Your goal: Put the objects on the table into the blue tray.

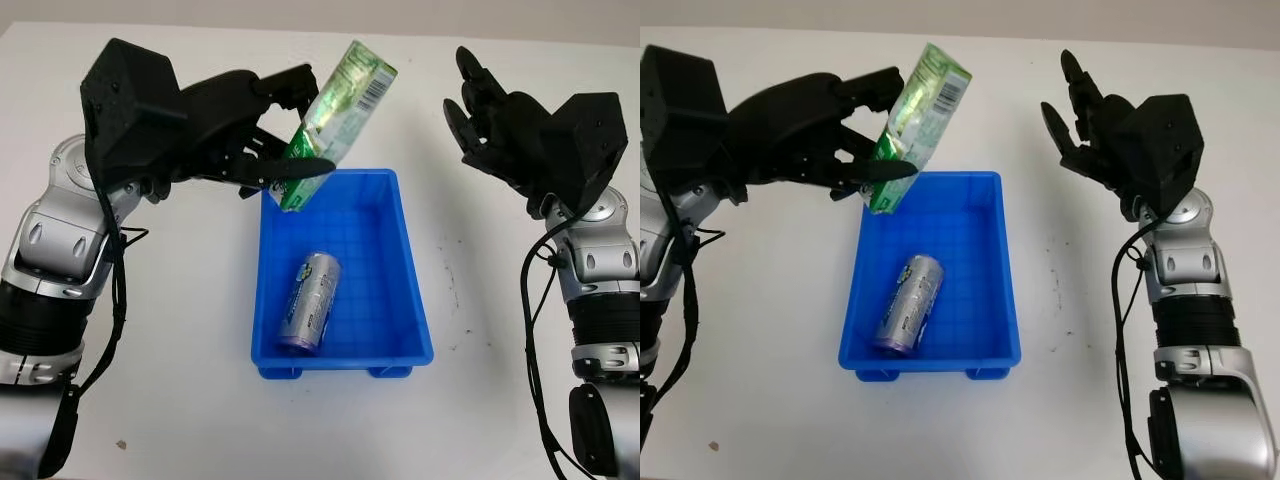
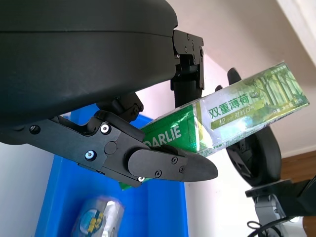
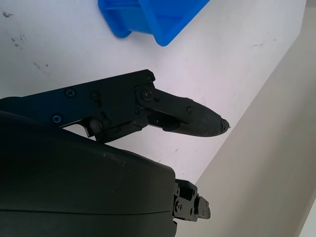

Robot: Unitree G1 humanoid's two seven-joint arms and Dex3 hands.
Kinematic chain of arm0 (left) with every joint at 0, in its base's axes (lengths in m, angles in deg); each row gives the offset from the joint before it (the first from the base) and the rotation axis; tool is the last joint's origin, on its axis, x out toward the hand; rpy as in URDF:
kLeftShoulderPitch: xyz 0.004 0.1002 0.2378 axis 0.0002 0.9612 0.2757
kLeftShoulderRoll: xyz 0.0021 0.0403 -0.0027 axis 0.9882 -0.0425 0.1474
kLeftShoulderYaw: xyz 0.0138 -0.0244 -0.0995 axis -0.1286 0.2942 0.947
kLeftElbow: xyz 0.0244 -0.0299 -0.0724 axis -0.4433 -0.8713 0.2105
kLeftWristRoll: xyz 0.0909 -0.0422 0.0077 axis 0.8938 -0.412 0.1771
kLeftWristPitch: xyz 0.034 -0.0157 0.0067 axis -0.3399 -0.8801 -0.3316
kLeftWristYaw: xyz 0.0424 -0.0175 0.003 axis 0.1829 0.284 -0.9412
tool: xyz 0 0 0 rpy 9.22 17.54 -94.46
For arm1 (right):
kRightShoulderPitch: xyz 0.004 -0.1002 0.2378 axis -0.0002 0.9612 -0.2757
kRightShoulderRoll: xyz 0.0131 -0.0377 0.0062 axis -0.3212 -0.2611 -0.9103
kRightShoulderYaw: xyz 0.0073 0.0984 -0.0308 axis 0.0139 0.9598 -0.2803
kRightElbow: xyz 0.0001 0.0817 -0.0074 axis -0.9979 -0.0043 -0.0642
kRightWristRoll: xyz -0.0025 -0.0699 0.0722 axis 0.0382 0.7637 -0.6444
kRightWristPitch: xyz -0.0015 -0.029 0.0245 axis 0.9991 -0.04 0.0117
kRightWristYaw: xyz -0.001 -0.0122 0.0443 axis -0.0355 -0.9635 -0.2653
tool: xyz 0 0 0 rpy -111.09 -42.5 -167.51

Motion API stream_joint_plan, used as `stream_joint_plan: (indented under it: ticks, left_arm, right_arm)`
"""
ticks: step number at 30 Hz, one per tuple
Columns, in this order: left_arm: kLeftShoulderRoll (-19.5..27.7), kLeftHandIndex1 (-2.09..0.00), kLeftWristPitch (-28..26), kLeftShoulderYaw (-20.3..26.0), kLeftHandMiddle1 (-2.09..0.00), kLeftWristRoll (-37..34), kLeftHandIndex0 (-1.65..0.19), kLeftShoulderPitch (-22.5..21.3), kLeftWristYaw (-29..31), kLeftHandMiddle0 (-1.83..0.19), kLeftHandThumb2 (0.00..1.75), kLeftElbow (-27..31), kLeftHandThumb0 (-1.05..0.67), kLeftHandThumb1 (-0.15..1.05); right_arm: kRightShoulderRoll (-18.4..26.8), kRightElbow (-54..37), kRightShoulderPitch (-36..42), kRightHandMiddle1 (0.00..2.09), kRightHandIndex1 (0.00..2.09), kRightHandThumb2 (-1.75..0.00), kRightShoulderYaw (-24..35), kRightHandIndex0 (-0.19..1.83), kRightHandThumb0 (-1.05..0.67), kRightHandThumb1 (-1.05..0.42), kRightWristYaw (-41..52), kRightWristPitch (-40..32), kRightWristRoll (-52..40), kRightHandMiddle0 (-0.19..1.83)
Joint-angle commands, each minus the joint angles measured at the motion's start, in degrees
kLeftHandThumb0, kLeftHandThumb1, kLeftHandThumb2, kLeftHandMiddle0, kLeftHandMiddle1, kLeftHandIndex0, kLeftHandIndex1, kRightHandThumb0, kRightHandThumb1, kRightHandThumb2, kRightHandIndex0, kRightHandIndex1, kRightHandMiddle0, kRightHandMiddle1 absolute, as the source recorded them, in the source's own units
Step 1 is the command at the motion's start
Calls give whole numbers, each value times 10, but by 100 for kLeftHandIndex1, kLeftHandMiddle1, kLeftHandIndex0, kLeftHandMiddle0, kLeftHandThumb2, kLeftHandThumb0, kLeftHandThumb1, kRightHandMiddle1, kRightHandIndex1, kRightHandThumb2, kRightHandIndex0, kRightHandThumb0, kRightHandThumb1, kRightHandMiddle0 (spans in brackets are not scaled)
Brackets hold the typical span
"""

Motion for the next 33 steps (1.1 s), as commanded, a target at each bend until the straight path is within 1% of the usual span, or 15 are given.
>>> stream_joint_plan:
  ticks: [1, 3, 4, 5, 7, 9, 14, 17, 19, 20, 23, 26, 30, 32, 33]
  left_arm:
    - [18, -130, -21, -16, -129, 4, 2, 4, 28, -34, 44, 11, -53, 105]
    - [38, -62, -35, -35, -53, 13, 7, -4, 68, -17, 37, 17, -56, 105]
    - [44, -39, -32, -44, -30, 20, 4, -5, 83, -14, 34, 17, -57, 105]
    - [48, -21, -30, -49, -14, 25, 8, -6, 94, 2, 23, 16, -57, 104]
    - [50, -9, -9, -57, -5, 36, 14, -8, 111, 13, 13, 9, -56, 101]
    - [48, -2, 12, -56, -1, 41, 18, -10, 121, 18, 8, 0, -57, 97]
    - [30, 0, 19, -28, 0, 29, 19, -14, 118, 19, 7, -9, -59, 99]
    - [-10, -3, 8, 15, -2, 6, 15, 2, 61, 19, 6, -3, -51, 99]
    - [-46, -7, 16, 47, -5, -3, 7, 16, 4, 14, 13, 4, -43, 103]
    - [-65, -9, 24, 62, -7, -8, 3, 21, -26, 9, 20, 6, -45, 104]
    - [-126, -18, 102, 103, -14, 0, -15, 35, -131, -13, 36, -3, -49, 105]
    - [-165, -24, 227, 129, -15, 13, -20, 30, -204, -22, 44, -60, -53, 105]
    - [-182, -13, 343, 159, -3, 14, 2, 7, -257, -1, 45, -166, -66, 105]
    - [-180, -8, 374, 168, -2, 17, 11, -4, -274, 11, 49, -220, -69, 105]
    - [-176, -4, 367, 173, -1, 14, 16, -8, -277, 16, 52, -247, -71, 105]
  right_arm:
    - [0, -13, 6, 1, 0, -65, 2, -19, -55, -105, -1, -1, -1, -19]
    - [0, -13, 7, 1, 0, -65, 2, -19, -55, -105, -2, 0, -1, -19]
    - [0, -12, 7, 1, 0, -65, 3, -19, -54, -105, 0, 1, -3, -19]
    - [-1, -11, 8, 0, 0, -65, 4, -19, -54, -105, 2, 2, -5, -19]
    - [-1, -7, 9, 0, 0, -65, 5, -19, -53, -105, 8, 9, -9, -19]
    - [0, -9, 11, 0, 0, -65, 4, -19, -54, -105, 10, 11, -9, -19]
    - [0, -9, 13, 0, 0, -67, 6, -19, -52, -105, 12, 14, -10, -19]
    - [-1, -5, 12, 0, 0, -66, 7, -19, -54, -105, 13, 18, -13, -19]
    - [-1, -5, 12, 0, 0, -67, 6, -19, -53, -105, 12, 17, -12, -19]
    - [-1, -4, 11, 0, 0, -67, 6, -19, -52, -105, 13, 18, -12, -19]
    - [-2, -1, 11, 0, 0, -67, 6, -19, -52, -105, 11, 23, -12, -19]
    - [-3, 3, 9, 0, 0, -67, 5, -19, -54, -105, 9, 29, -11, -19]
    - [-8, 6, 7, 0, 0, -67, 7, -19, -55, -105, 5, 29, -14, -19]
    - [-10, 9, 4, 0, 0, -66, 8, -19, -56, -105, 5, 29, -16, -19]
    - [-11, 12, 2, 0, 0, -66, 8, -19, -57, -105, 5, 28, -17, -19]
